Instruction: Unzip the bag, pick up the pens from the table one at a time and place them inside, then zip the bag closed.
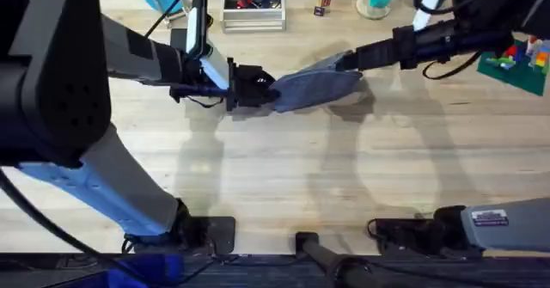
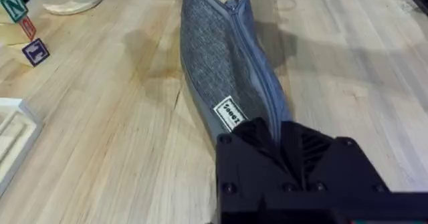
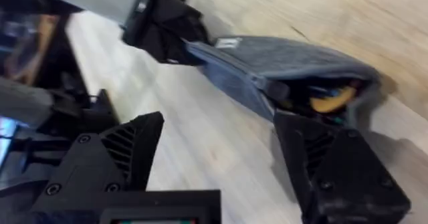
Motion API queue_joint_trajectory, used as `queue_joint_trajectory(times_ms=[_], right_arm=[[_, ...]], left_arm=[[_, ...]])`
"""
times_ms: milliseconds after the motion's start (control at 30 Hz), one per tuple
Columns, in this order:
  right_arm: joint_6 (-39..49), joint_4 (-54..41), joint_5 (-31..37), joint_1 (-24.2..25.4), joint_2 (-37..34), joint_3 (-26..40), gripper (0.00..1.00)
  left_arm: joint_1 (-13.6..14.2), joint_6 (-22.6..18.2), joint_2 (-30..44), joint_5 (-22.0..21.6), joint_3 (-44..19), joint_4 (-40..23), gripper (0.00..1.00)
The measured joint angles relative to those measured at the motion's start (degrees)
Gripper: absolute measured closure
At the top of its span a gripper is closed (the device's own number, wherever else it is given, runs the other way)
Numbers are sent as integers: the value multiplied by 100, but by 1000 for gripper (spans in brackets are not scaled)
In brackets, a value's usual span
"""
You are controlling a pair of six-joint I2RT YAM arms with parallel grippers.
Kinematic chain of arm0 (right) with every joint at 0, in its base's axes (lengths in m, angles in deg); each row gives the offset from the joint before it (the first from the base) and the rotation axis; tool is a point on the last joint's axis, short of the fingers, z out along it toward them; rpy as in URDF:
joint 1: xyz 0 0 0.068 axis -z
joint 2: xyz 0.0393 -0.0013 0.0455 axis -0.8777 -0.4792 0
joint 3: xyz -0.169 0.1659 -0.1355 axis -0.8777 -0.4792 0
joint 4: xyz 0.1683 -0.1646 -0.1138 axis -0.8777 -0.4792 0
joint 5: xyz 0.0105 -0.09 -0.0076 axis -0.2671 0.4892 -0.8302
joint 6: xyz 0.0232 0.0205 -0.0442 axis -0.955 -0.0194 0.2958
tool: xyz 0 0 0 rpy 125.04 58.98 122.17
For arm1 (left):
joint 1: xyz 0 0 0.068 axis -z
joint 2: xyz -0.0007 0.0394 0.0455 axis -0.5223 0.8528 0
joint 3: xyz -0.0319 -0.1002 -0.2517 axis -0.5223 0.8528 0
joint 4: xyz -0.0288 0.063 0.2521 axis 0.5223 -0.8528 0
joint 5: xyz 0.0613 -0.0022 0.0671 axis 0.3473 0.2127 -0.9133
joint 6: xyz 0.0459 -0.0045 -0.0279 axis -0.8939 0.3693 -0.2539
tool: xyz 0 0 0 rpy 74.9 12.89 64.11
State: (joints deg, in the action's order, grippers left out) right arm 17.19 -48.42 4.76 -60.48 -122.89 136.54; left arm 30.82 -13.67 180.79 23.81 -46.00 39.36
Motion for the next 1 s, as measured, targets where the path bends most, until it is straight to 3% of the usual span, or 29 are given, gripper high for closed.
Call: queue_joint_trajectory(times_ms=[367,667,1000], right_arm=[[0,11,997,0,2,0,4],[48,351,1105,-67,0,0,4],[88,785,1145,-569,-221,0,4]], left_arm=[[0,0,0,0,0,0,959],[0,0,0,0,0,1,959],[0,0,0,0,0,1,959]])
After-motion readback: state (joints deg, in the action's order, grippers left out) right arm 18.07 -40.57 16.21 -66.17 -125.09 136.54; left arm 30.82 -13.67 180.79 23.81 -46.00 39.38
